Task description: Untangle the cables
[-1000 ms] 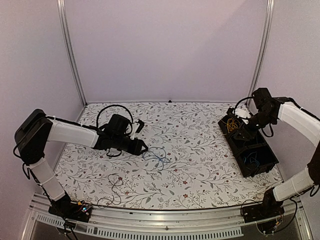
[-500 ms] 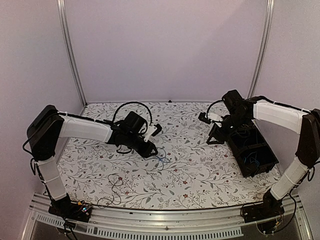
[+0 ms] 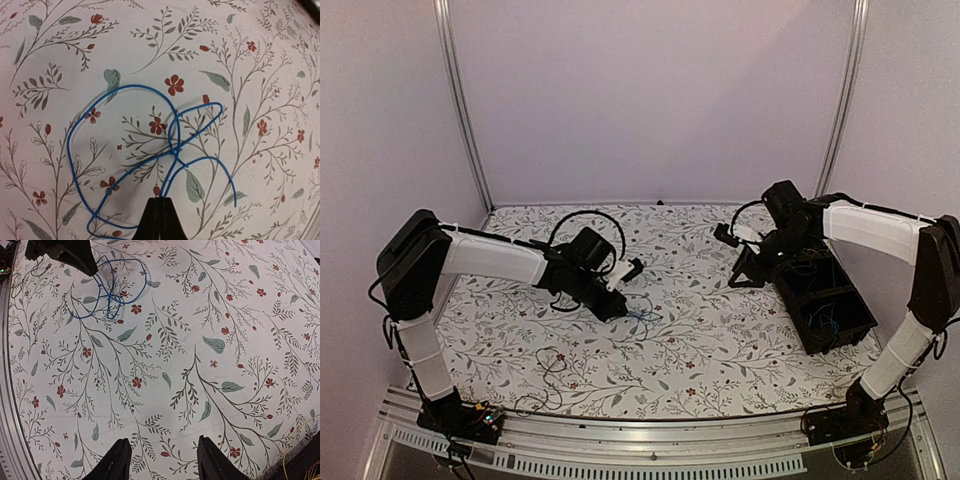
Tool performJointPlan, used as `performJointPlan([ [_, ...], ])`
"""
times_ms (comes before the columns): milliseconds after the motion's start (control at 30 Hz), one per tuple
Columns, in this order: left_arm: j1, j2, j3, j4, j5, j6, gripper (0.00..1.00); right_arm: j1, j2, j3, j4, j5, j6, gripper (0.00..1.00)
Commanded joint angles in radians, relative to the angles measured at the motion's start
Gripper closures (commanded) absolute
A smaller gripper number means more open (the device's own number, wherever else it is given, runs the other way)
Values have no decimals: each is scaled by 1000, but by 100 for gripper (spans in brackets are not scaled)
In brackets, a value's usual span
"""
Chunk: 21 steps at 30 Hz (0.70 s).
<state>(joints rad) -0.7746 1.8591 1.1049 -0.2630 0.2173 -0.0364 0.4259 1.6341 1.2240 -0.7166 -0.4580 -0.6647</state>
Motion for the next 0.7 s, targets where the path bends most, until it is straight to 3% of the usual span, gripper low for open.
performJointPlan([
  [0,-15,-80,20,19,12,9,100,1,8,59,17,-67,19,51],
  [167,-16,-245,-31,172,74,-2,100,1,22,158,38,-226,66,49],
  [333,-15,-318,-38,221,73,-37,100,10,118,288,13,-398,138,49],
  [667,-6,-379,-52,323,115,-77,100,105,201,354,45,-414,136,36],
])
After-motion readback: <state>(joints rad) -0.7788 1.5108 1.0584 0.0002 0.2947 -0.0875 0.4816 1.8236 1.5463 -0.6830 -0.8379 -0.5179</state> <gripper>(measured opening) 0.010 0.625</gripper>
